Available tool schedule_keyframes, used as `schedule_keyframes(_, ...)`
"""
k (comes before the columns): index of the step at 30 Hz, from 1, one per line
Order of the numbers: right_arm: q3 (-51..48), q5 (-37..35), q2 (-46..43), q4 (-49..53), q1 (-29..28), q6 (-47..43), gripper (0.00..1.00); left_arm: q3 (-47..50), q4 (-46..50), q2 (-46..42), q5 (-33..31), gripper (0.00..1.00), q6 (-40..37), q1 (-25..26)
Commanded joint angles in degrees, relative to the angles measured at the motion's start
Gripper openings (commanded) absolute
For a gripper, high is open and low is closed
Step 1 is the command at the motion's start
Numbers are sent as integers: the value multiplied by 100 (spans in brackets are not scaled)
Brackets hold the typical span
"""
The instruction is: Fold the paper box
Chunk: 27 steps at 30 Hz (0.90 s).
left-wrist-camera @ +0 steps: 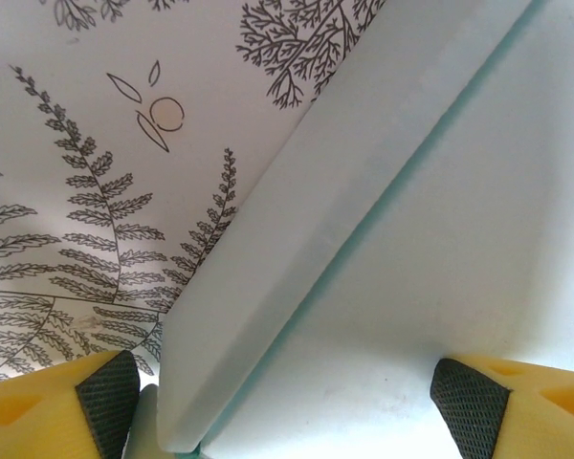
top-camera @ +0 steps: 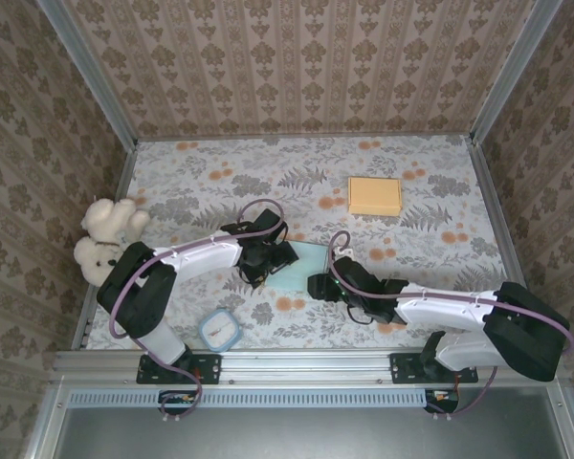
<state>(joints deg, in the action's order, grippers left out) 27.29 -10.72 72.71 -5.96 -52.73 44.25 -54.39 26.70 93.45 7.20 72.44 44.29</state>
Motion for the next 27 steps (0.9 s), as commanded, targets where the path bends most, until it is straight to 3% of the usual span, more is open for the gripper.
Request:
schedule_keyframes(1,-142,-53,15,17,-61,224,66,368,609,325,-271,89,66,-39)
schedule_keyframes(27,-312,522,196,-569,-247,643,44,403,591,262,-301,89,103,-38)
